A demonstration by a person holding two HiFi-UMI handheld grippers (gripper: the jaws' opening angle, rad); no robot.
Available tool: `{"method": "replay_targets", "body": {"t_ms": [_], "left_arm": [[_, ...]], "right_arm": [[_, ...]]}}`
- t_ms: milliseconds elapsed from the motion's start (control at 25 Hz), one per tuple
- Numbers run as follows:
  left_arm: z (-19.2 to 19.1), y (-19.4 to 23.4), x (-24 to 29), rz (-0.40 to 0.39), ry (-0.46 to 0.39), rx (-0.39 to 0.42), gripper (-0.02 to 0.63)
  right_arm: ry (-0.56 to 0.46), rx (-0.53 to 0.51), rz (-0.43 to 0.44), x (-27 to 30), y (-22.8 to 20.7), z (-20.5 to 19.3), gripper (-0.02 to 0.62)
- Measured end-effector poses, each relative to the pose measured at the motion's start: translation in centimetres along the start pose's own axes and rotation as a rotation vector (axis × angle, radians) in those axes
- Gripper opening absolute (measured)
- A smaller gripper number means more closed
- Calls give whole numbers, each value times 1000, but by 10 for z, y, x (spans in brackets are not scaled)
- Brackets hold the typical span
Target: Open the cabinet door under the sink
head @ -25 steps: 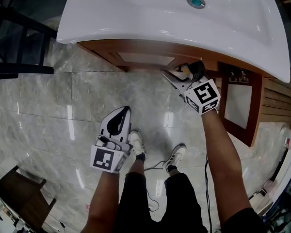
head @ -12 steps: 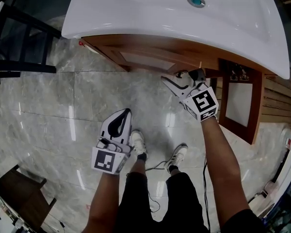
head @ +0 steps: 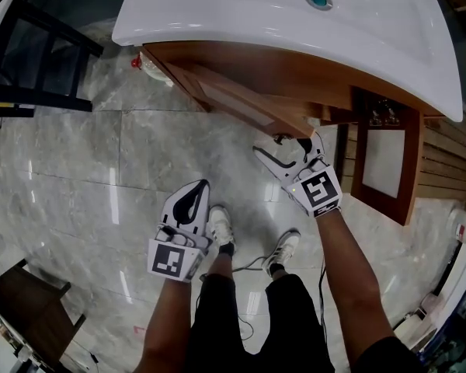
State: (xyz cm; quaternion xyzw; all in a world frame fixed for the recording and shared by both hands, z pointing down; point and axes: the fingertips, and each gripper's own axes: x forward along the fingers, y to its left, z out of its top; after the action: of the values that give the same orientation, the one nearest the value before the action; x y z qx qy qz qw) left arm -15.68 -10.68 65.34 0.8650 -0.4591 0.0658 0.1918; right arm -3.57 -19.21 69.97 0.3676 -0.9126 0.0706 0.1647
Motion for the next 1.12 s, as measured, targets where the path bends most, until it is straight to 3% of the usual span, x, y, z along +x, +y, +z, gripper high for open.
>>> {"method": "replay_targets", "body": {"t_ms": [560,760,1000,1120], "left_arm": [[0,16,-52,103,-23,-2,5],[-3,35,-72,161,-30,-9,5],[-12,58,-96,223,-6,-8,5],[-15,67,-105,245,-5,-10,5]], "right_arm": [[38,33,40,-13,88,-1,360],[-15,58,97,-7,131,2,360],[-20,-24,200,12,188,14,359],[-40,-18,225,29,207,23,359]]}}
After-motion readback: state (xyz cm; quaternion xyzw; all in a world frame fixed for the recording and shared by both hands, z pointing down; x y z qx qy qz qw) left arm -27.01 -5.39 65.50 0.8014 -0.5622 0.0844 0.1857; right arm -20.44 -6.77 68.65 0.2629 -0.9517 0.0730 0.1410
